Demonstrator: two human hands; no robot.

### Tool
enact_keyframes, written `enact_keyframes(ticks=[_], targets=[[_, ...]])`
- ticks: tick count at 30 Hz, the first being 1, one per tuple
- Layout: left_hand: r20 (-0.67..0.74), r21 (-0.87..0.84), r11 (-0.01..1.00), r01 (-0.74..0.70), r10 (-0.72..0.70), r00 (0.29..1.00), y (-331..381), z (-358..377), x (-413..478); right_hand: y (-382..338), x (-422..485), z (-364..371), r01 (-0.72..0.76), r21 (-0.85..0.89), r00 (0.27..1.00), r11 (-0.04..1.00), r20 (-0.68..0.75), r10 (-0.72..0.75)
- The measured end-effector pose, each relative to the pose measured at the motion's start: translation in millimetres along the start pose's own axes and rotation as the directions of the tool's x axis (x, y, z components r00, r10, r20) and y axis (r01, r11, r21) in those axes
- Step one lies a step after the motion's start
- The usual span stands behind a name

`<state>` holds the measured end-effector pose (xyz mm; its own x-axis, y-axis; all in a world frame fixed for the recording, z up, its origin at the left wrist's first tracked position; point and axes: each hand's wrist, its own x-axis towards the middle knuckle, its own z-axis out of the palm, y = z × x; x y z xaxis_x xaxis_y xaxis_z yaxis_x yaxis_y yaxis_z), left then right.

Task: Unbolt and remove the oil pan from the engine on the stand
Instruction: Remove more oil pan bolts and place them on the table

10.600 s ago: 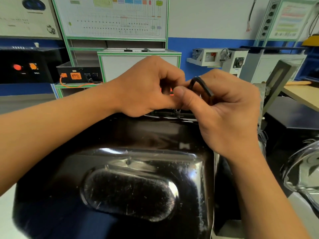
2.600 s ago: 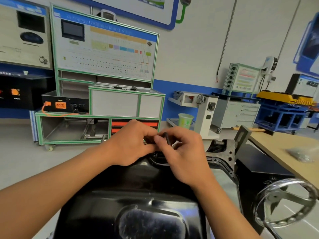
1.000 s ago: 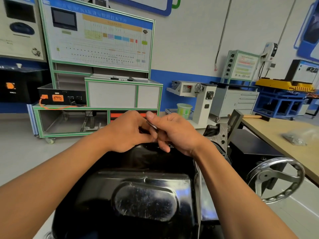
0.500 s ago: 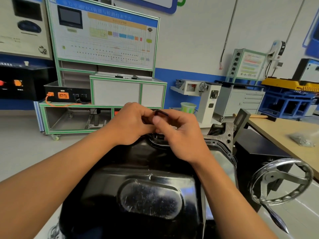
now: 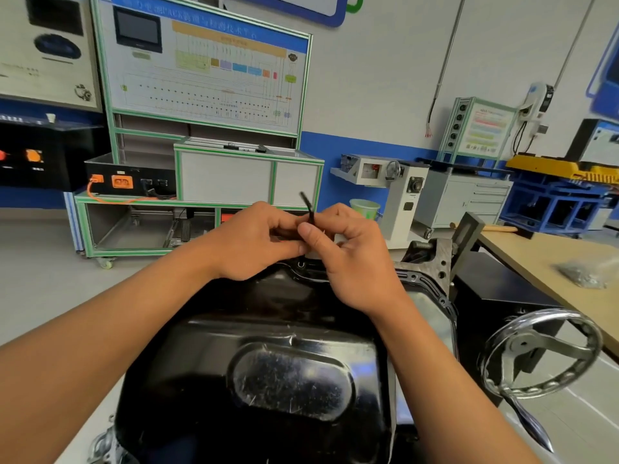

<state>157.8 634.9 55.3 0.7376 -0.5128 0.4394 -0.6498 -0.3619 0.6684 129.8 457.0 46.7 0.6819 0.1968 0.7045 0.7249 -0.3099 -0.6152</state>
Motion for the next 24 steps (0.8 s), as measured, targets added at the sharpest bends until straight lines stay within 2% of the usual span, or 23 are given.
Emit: enact_keyframes(ticks=[4, 6, 10, 13, 20, 24], targets=[[-0.017, 0.060, 0.998, -0.009, 0.010, 1.000, 0.6, -0.8, -1.6, -1.7, -1.0, 3.0, 0.058, -0.095, 0.997, 0.994, 0.060, -0.053], [-0.054, 0.028, 1.000, -0.012, 0.014, 0.998, 1.2, 0.3, -1.7, -0.4, -1.4, 3.6, 0.072, -0.104, 0.997, 0.992, 0.038, -0.068], [-0.120, 0.041, 0.999, -0.019, 0.024, 0.993, 1.7, 2.3, -0.7, 1.9, -0.2, 4.2, -0.077, 0.091, 0.989, 0.993, -0.118, 0.088], [-0.169, 0.086, 0.996, -0.013, 0.027, 0.985, 3.0, 3.2, 0.3, 3.2, 0.4, 4.4, -0.110, 0.130, 0.981, 0.985, -0.147, 0.129], [-0.174, 0.087, 0.996, -0.012, 0.027, 0.984, -0.9, 4.8, 2.0, 2.3, 0.4, 5.3, -0.024, 0.004, 0.992, 1.000, -0.127, 0.024], [-0.127, 0.050, 0.998, -0.027, 0.033, 0.991, -3.7, 2.6, 1.9, 1.4, -1.5, 4.8, 0.083, -0.110, 0.996, 0.991, -0.036, -0.087]])
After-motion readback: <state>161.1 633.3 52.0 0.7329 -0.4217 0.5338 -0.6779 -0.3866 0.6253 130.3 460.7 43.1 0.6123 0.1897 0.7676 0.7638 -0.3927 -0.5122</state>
